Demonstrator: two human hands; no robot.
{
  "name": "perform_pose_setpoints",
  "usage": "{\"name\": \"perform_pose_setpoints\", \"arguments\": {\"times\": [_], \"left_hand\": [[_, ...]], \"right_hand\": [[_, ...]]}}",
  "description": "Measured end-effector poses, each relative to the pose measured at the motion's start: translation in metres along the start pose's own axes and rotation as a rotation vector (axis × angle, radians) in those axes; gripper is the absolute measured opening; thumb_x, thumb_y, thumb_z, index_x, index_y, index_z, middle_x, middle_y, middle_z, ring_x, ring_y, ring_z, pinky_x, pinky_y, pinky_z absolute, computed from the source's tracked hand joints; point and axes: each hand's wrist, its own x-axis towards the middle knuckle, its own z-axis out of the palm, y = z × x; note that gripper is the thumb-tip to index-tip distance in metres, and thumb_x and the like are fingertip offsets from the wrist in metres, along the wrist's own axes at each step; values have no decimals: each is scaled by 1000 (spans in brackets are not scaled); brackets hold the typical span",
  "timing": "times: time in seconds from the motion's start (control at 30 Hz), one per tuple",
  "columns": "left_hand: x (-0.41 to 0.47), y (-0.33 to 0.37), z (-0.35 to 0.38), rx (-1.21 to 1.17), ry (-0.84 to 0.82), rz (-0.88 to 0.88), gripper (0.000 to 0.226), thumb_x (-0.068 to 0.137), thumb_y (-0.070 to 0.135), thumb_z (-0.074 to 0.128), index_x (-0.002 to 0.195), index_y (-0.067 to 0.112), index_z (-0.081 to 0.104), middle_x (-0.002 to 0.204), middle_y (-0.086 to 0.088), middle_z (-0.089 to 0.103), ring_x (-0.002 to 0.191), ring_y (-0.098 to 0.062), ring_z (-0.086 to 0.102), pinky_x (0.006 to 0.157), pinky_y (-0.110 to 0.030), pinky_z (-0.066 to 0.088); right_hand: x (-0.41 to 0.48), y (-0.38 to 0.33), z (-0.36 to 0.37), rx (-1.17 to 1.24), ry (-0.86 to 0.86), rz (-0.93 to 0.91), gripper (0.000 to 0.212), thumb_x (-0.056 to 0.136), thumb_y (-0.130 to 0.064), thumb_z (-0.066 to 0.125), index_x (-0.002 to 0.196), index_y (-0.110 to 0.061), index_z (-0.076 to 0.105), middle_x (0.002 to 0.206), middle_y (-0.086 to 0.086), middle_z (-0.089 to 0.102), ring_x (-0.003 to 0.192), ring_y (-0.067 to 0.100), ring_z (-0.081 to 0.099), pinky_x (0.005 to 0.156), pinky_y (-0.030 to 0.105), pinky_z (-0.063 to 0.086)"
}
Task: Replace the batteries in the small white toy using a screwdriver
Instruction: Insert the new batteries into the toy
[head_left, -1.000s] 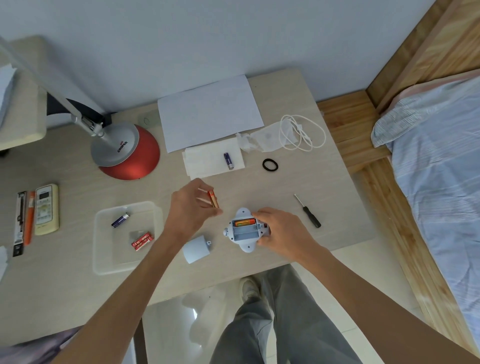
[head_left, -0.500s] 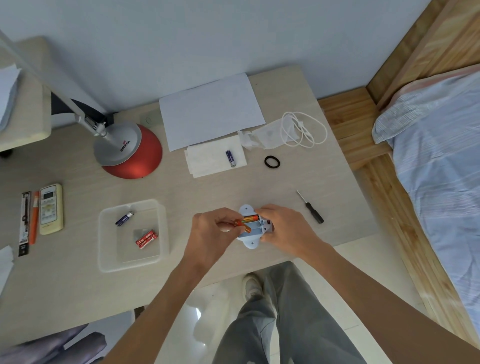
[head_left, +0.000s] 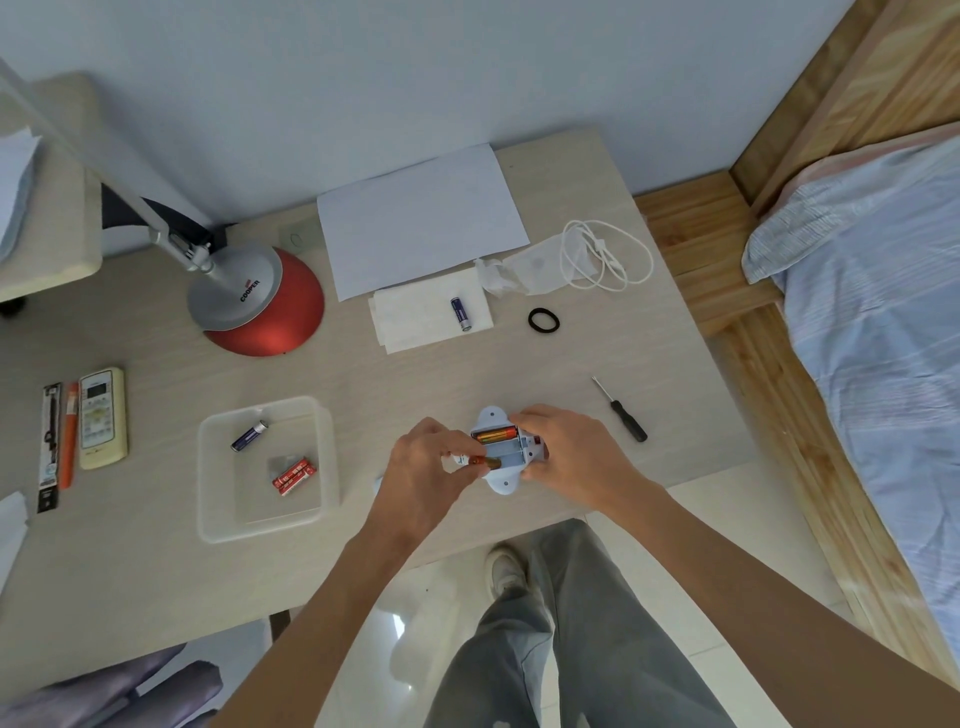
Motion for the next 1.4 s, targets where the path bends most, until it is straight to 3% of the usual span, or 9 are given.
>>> {"name": "perform_pose_setpoints", "arguments": {"times": [0.27, 0.4, 0.73, 0.83, 0.9, 1.1, 1.23, 1.4], "left_hand": [[8, 2, 3, 14, -29, 4, 24, 77, 27, 94, 98, 32, 84, 100, 3, 63, 87, -11, 64, 80, -18, 51], [8, 0, 2, 39, -43, 21, 25, 78, 25, 94, 100, 31, 85, 100, 3, 64, 87, -13, 63, 79, -16, 49], [4, 19, 19, 7, 40, 106, 26, 84, 21, 89, 108, 24, 83, 95, 1, 73, 82, -14, 65, 80, -30, 56], [4, 26, 23, -83, 56, 103, 26, 84, 16, 88, 110, 20, 82, 90, 6, 74, 74, 0, 62, 77, -14, 50], [5, 30, 26, -123, 53, 110, 26, 85, 17, 88, 111, 17, 82, 96, 3, 78, 77, 0, 65, 80, -6, 48], [8, 31, 30, -161, 47, 116, 30, 82, 18, 90, 111, 13, 82, 105, 1, 81, 93, -10, 76, 92, -23, 60], [7, 27, 20, -171, 87, 123, 24, 83, 11, 88, 106, 16, 83, 102, 6, 81, 90, -5, 74, 87, -20, 59], [11, 18, 2, -134, 161, 118, 21, 83, 8, 88, 102, 14, 83, 100, 6, 80, 84, -10, 73, 85, -21, 59]], "right_hand": [[1, -1, 1, -10, -5, -10, 59, 82, -33, 87, 137, -26, 66, 121, -8, 72, 99, 14, 71, 84, 30, 62], [1, 0, 1, -8, -13, -4, 56, 83, -30, 85, 135, -27, 66, 119, -8, 72, 96, 16, 71, 83, 35, 64], [3, 1, 3, -11, -22, 29, 44, 80, -38, 81, 121, -31, 67, 100, -10, 67, 81, 15, 64, 72, 37, 61], [3, 1, 4, -15, -32, 49, 36, 80, -37, 80, 114, -31, 70, 99, -11, 65, 80, 14, 63, 72, 38, 60], [3, 1, 3, -7, -36, 49, 37, 80, -38, 80, 115, -31, 70, 99, -12, 65, 80, 14, 64, 72, 38, 60], [3, 2, 2, 4, -33, 35, 40, 80, -41, 80, 118, -32, 69, 95, -9, 65, 79, 15, 64, 71, 37, 60], [2, 2, 1, 0, -38, 47, 41, 79, -40, 80, 117, -30, 68, 99, -9, 66, 81, 16, 64, 74, 39, 60], [2, 1, 1, 13, -36, 24, 53, 82, -37, 83, 131, -29, 65, 110, -7, 70, 91, 16, 68, 81, 37, 62]]}}
